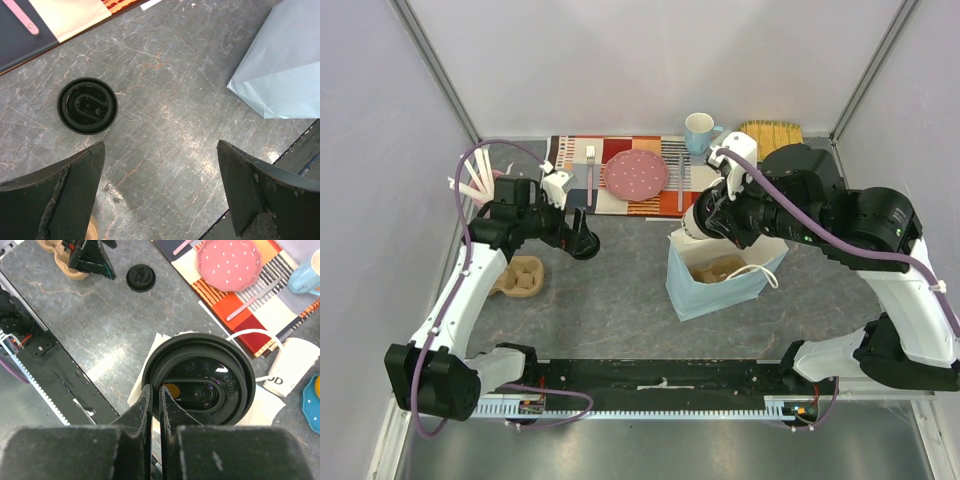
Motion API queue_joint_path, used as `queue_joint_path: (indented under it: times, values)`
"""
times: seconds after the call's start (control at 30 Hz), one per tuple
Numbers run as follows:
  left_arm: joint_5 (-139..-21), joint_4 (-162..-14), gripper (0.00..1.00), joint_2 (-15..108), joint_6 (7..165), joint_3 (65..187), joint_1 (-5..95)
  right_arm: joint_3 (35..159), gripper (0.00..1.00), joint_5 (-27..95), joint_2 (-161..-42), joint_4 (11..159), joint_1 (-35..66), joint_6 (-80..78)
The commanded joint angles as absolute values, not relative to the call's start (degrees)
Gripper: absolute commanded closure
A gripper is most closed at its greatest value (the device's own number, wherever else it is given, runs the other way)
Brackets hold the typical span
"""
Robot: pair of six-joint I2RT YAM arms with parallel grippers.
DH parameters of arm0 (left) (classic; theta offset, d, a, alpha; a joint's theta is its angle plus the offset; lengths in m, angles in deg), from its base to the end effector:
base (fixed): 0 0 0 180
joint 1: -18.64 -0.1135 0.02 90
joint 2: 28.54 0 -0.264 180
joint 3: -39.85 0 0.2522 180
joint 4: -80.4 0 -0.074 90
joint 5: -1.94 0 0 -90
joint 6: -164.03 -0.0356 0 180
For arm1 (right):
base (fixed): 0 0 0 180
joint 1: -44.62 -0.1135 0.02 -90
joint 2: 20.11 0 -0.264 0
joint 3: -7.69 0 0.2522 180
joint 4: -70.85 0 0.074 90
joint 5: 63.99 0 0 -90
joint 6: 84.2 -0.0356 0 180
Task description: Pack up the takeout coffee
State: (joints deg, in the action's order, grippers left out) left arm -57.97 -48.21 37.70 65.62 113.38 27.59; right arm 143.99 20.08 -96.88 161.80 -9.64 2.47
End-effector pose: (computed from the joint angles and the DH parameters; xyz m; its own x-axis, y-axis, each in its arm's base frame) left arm 0.2334 -0.0548 0.3142 -0.6083 0.2239 -0.7614 0.5855 0.7743 -0.2401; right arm 0.1086 0.1446 0.5308 -0.3479 -0.3845 -0.8551 -0.7369 0.6760 -0.0042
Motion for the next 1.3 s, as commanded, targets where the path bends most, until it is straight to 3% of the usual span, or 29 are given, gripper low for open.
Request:
queue_joint_path:
  times: [0.0,0.7,1.27]
  values:
    - [-56.95,-48.92,0.00,37.47,66.03,115.93,29.01,140.82,1.00,19.24,-97.27,167.75,-9.78,0.70]
    - [-57.12,-47.51,0.00,35.53,64.71,114.43,30.50,132.20,1.00,25.84,-100.35,164.85,-2.14,2.29]
    - [-57.30,-47.60,0.00,36.94,64.36,114.43,31.21,110.84,1.00,31.81,-96.31,150.01,-1.34,4.04]
